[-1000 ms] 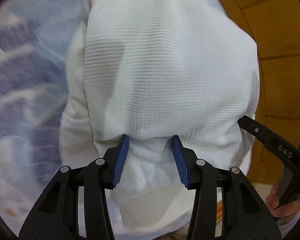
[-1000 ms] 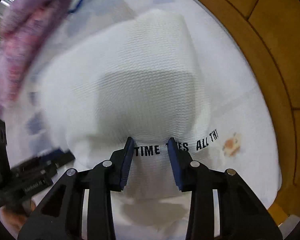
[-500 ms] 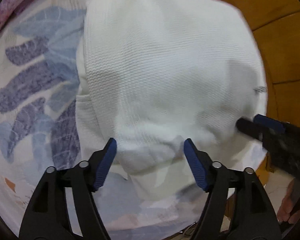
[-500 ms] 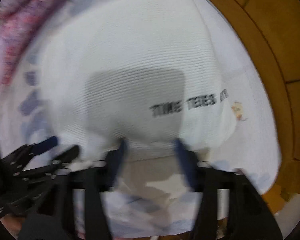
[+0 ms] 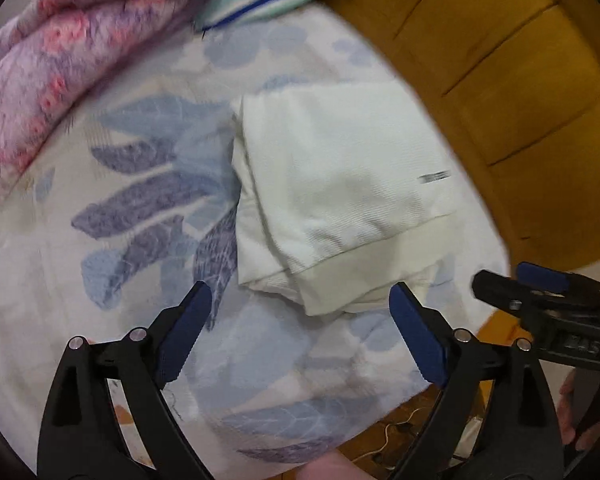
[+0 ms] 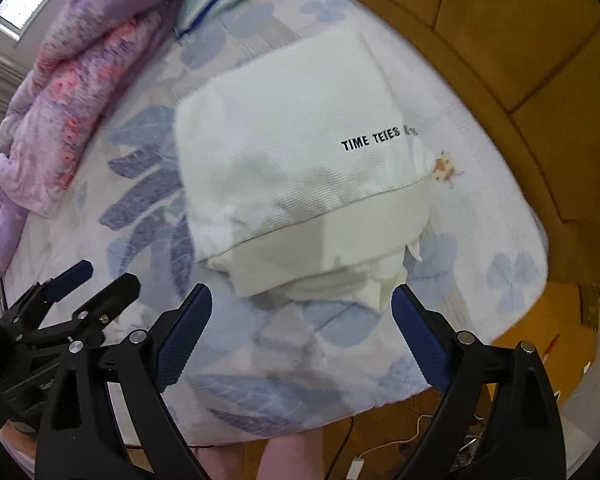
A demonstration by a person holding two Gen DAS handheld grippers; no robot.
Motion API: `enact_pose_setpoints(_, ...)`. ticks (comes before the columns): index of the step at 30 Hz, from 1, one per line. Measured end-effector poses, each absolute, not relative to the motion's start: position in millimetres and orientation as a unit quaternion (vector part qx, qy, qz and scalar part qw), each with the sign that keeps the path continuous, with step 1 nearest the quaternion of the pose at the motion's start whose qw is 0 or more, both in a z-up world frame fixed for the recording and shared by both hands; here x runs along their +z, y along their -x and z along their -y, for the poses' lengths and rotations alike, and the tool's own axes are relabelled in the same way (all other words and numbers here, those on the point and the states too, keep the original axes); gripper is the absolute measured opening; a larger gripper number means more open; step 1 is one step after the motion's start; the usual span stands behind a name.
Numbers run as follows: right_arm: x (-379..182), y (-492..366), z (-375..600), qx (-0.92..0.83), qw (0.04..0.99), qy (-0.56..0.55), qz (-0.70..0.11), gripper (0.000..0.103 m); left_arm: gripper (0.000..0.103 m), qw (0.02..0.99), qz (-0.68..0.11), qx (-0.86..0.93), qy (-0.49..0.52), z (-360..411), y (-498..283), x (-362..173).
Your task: Fold large clothes
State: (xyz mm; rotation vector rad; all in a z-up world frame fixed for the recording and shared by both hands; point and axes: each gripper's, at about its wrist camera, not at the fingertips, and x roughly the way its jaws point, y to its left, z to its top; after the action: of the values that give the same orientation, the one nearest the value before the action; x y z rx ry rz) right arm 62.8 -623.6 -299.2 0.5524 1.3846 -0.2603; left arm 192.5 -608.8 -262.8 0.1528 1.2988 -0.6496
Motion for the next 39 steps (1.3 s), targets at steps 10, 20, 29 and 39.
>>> enact_pose_setpoints(10, -199, -27, 568, -0.152, 0.787, -0.251, -0.543, 0.095, 0.091, 0.798, -0.503, -0.333, -0.019, 511, -152, -152)
enact_pose_setpoints(20, -122, 12, 460, -0.207, 0.832, -0.233, -0.458, 0.095, 0.096, 0.838, -0.399, -0.365, -0.070, 392, -109, -67)
enact_pose_setpoints(29, -66, 45, 359, -0.250, 0.849, -0.232, -0.405, 0.095, 0.097, 0.822, -0.378, -0.416, -0.092, 279, -75, -28)
enact_pose_setpoints(39, -32, 73, 294, -0.233, 0.868, -0.192, -0.395, 0.095, 0.097, 0.851, -0.350, -0.382, -0.087, 196, -28, 2)
